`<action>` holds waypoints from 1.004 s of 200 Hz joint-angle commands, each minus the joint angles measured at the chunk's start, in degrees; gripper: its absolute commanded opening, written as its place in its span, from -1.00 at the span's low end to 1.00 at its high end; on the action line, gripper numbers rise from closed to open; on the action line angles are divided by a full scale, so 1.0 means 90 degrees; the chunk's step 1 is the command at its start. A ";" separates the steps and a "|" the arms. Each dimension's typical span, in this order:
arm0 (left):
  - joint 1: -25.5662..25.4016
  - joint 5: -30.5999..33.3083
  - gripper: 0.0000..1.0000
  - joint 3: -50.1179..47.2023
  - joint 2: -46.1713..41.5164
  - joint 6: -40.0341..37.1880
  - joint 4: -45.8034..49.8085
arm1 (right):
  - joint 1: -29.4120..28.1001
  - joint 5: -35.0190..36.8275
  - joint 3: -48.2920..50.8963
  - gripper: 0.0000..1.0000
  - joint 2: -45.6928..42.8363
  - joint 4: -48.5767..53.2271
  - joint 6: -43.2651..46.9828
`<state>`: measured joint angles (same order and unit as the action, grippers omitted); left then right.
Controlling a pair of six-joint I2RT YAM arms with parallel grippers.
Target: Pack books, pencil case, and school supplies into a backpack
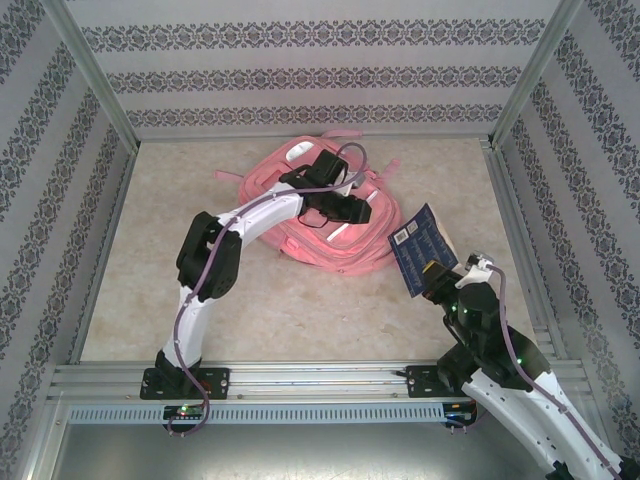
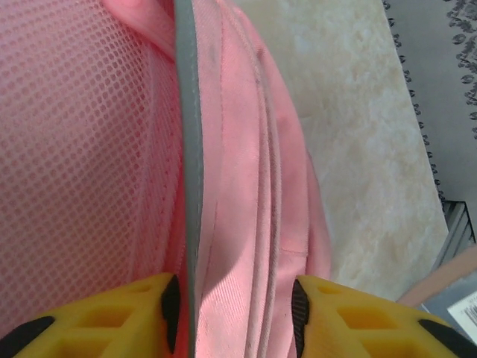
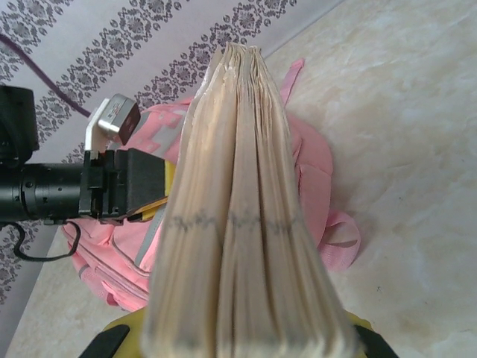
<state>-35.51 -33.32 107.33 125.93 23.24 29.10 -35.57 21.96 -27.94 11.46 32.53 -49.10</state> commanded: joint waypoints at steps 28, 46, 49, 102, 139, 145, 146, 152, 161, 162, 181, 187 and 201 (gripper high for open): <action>-0.0088 0.0473 -1.00 0.0623 0.0093 -0.0440 0.0806 | 0.0076 0.0001 -0.0191 -1.00 -0.0016 -0.0166 0.0168; -0.0050 0.0470 -1.00 0.0706 -0.0286 -0.0481 0.0929 | 0.0079 0.0100 -0.0318 -1.00 -0.0016 -0.0021 0.0267; -0.0032 0.0475 -1.00 0.0716 -0.0356 -0.0485 0.0949 | 0.0083 0.0122 -0.0345 -1.00 -0.0015 0.0003 0.0275; 0.0549 0.0060 -1.00 0.0794 -0.1541 -0.0331 0.1199 | 0.0085 0.0267 -0.0489 -1.00 0.0021 0.0018 0.0348; 0.0919 -0.0516 -1.00 0.0765 -0.1964 -0.0045 0.1044 | 0.0093 -0.0337 -0.0419 -1.00 0.0513 -0.0353 0.0069; 0.0956 -0.0600 -1.00 0.0802 -0.1987 -0.0015 0.1044 | 0.0100 -0.0499 -0.0361 -1.00 0.0589 -0.0508 -0.0037; 0.0962 -0.0612 -1.00 0.0806 -0.1994 -0.0010 0.1039 | 0.0102 -0.0532 -0.0352 -1.00 0.0610 -0.0538 -0.0054; 0.0999 -0.0688 -1.00 0.0827 -0.2016 -0.0005 0.1039 | 0.0122 -0.0724 -0.0295 -1.00 0.0693 -0.0712 -0.0163; 0.1032 -0.0787 -1.00 0.0853 -0.2036 0.0029 0.1034 | 0.0176 -0.1053 -0.0229 -1.00 0.0861 -0.0999 -0.0311; 0.1033 -0.0798 -1.00 0.0855 -0.2038 0.0032 0.1034 | 0.0184 -0.1092 -0.0222 -1.00 0.0883 -0.1032 -0.0323; 0.1083 -0.0949 -1.00 0.0888 -0.2039 0.0048 0.1039 | 0.0339 -0.1714 -0.0215 -1.00 0.1331 -0.1537 -0.0571; 0.1101 -0.0973 -1.00 0.0883 -0.2039 0.0044 0.1032 | 0.0383 -0.1911 -0.0197 -1.00 0.1463 -0.1739 -0.0652; 0.1139 -0.1041 -1.00 0.0869 -0.2028 0.0097 0.1006 | 0.0567 -0.2355 -0.0079 -1.00 0.1772 -0.2314 -0.1023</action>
<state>-25.85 -37.36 112.33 110.19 22.48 39.97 -32.45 9.93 -30.13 24.40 24.47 -52.56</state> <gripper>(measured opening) 0.051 0.131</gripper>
